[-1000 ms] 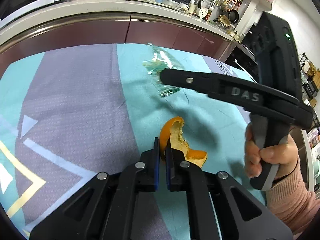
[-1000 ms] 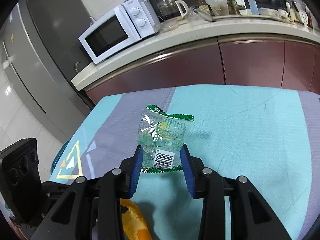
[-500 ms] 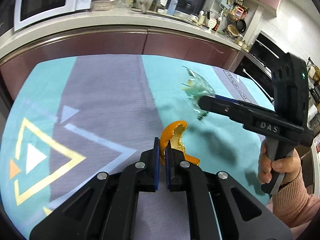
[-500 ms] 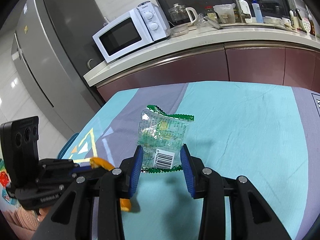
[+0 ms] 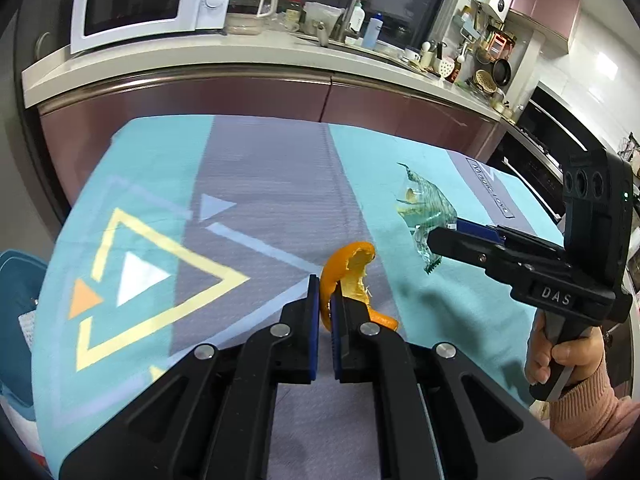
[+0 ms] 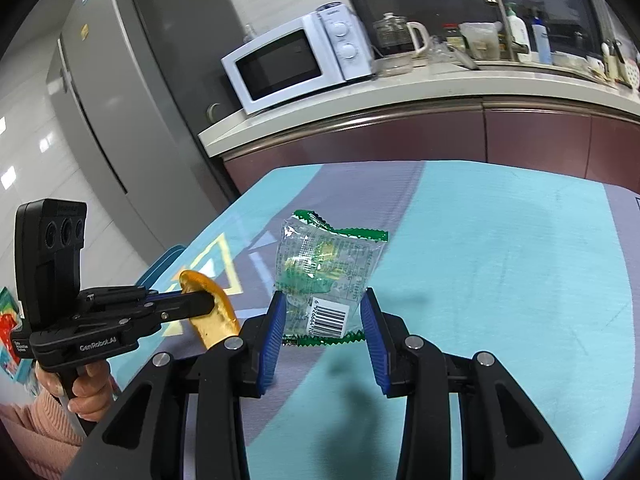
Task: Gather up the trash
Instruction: 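Lift the peel and plastic bag and carry them toward the teal bin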
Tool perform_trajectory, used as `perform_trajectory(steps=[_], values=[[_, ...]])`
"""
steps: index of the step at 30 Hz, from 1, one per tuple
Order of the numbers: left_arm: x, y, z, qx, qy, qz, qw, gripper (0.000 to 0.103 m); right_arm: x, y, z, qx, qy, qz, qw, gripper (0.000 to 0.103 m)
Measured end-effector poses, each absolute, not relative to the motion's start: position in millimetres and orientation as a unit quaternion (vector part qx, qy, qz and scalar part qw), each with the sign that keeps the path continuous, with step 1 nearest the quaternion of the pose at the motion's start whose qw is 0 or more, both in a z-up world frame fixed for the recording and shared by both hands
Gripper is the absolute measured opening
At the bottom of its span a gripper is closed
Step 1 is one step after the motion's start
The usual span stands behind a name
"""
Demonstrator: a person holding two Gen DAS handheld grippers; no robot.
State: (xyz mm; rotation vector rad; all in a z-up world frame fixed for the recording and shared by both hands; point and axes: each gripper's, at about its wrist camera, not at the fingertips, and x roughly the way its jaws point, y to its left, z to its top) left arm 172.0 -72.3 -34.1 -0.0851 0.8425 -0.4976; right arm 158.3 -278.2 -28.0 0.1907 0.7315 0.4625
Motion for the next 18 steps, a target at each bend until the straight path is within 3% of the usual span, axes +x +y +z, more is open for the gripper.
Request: perform_trajectory(steps=[18], values=[[143.7,-25.3,-20.6,-0.054,0.381,-0.205,0.9,0.005,146.0,-229.1,-22.2,0.07,0.345,0.257,0.9,0.036]])
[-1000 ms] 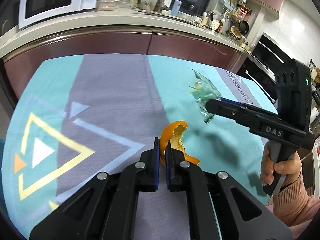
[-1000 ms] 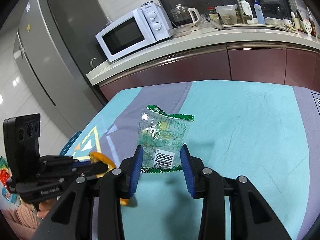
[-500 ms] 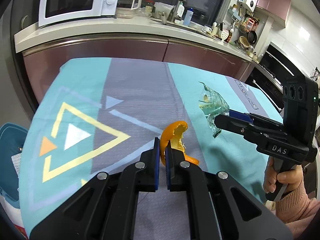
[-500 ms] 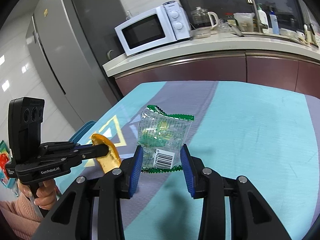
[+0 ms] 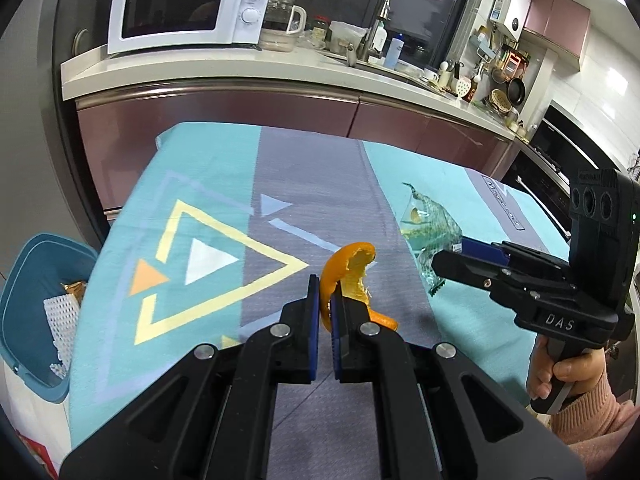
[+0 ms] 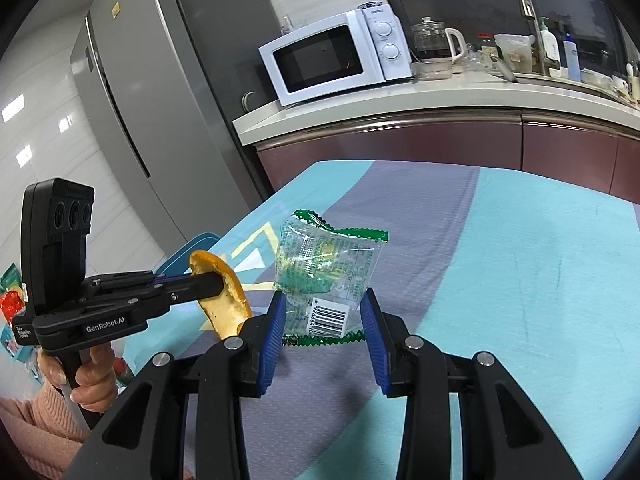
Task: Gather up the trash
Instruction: 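Lift the peel and plastic bag and carry them toward the teal bin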
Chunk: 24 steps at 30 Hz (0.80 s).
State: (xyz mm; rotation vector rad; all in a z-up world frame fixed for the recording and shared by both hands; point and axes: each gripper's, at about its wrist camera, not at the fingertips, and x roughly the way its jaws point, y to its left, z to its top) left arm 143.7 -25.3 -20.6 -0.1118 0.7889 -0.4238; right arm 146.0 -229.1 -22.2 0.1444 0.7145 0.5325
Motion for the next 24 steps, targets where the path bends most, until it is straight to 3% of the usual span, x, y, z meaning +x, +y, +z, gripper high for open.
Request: perform_trajectory(steps=[24], values=[[117.7,31.5,-11.4,-0.073,0.367,-0.157,0.914,0.005,142.7,-184.8,-20.4,0.055,0.342,0.3,0.889,0.036]])
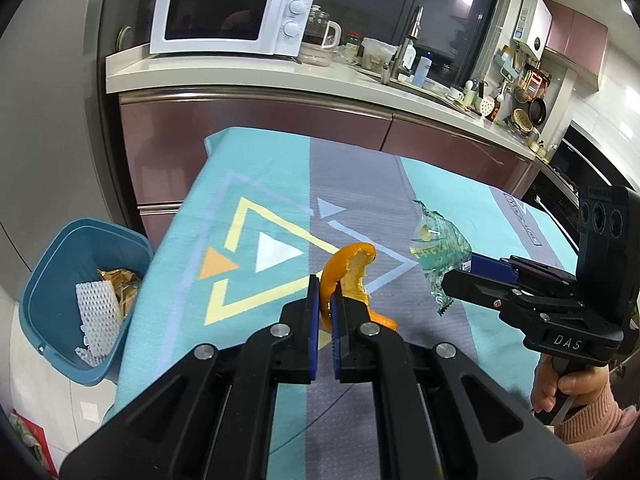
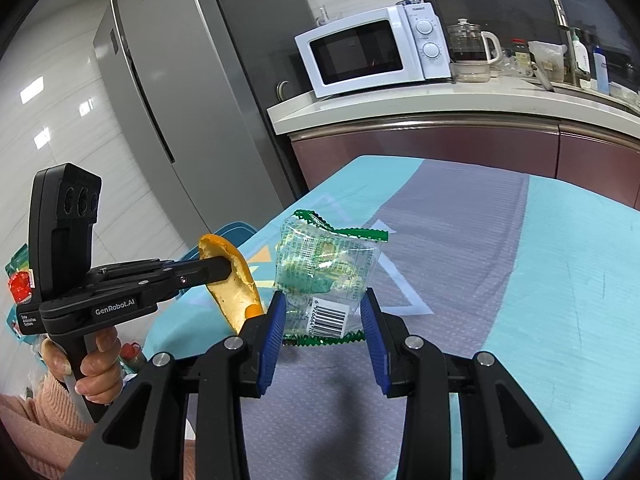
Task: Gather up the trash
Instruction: 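Lift the peel and plastic bag and carry them toward the teal bin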
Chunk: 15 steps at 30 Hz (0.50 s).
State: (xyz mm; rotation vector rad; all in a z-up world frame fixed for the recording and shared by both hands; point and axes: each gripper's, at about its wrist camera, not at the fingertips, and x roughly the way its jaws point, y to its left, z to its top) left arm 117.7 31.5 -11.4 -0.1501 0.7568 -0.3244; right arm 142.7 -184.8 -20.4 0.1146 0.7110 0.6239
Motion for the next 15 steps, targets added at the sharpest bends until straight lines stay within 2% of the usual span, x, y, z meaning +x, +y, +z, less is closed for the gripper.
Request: perform_trajectory(steps=[15], values=[[108.7,70.2,-8.9,-0.078,0.36,-0.116,0.922,0.005,144.9,-153.7,-17.6,0.037,0.346,0.33,0.877,0.036]])
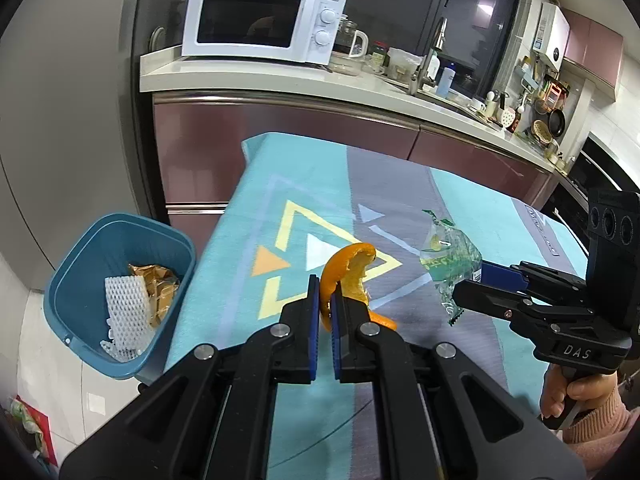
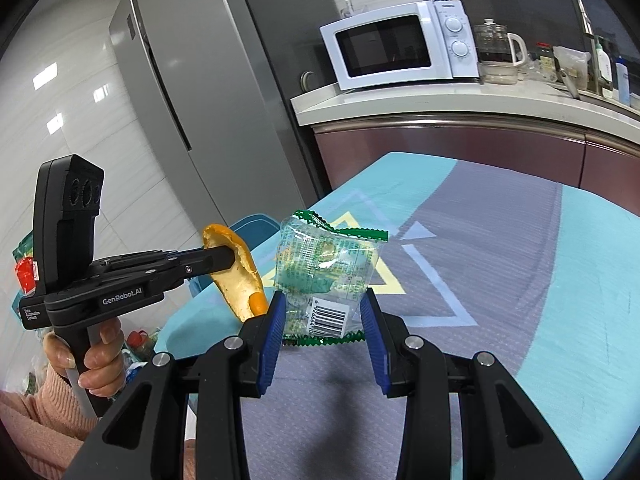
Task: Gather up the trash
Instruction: 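Lift the peel and plastic bag and carry them toward the teal bin, then lower both tools with peel and bag over the teal bin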
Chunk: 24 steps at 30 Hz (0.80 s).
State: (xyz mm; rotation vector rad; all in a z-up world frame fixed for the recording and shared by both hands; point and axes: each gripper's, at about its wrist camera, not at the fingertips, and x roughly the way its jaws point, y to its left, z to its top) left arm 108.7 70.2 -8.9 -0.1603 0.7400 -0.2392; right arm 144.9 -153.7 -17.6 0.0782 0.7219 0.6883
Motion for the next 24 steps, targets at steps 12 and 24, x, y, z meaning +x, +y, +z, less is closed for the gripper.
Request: perform_trajectory(steps=[12,24], values=[[101.3,90.0,-5.4,-0.079,0.354,-0.099,0.927,0.005,143.9,-128.7,-16.5,0.023,0.351,0.35,0.868,0.036],[99.7,104.5,-2.4,-0.081,0.349,-0.085,0.93,0.005,145.5,-108.7,-16.1,0.016,0.352,0.364,0.862,0.036]])
